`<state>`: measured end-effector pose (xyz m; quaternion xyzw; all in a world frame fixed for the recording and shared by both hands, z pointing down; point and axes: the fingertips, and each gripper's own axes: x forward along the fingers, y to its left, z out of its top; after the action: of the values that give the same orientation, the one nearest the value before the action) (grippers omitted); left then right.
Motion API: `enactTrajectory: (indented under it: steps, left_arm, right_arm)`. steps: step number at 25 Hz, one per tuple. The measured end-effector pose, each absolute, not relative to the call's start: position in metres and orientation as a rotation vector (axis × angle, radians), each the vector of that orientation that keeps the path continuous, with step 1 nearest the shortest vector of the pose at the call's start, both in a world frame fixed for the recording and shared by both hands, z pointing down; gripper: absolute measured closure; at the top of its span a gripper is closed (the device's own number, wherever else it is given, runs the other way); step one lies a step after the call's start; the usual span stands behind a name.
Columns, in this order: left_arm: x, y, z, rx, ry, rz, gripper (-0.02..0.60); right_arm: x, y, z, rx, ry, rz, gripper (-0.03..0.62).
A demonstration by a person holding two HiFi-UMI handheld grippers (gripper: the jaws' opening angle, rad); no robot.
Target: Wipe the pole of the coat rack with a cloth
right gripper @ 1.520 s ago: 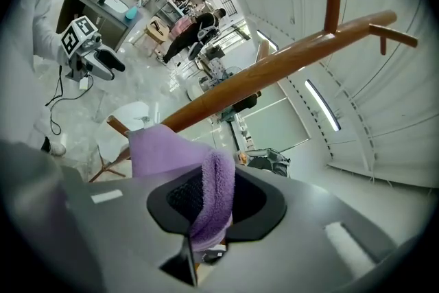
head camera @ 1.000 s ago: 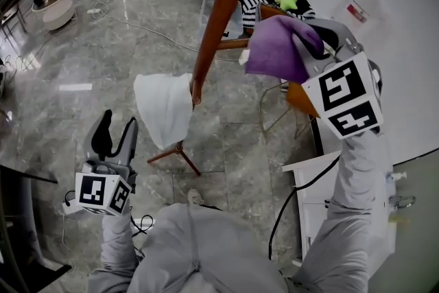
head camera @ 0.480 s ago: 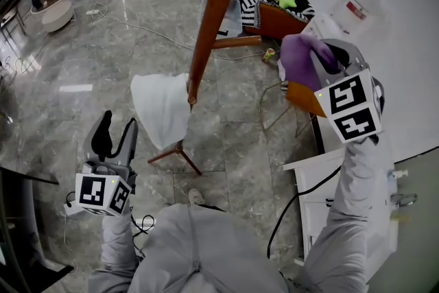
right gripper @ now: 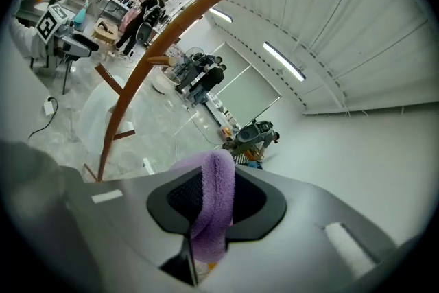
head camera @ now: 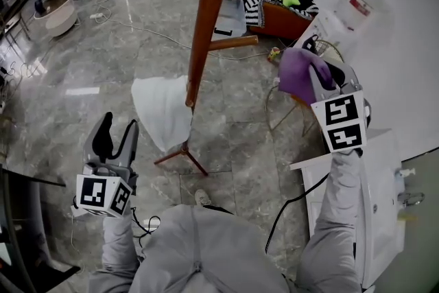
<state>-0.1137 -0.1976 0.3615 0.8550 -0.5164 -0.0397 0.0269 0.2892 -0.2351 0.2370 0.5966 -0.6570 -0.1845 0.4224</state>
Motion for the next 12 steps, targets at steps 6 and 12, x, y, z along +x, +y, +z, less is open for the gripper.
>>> enactTrajectory:
  steps: [6, 12]
  left_arm:
    - [-0.113, -0.199, 0.354, 2.655, -1.611, -0.102, 0.31]
    - [-0.112, -0.199, 0.35, 2.667, -1.622, -0.088, 0.31]
  right_arm:
    - [0.292, -0.227, 0.253, 1.64, -1.798, -0.356, 0.531]
    - [0.286, -0.213, 0.259, 1.821, -2.023, -0.253, 0.53]
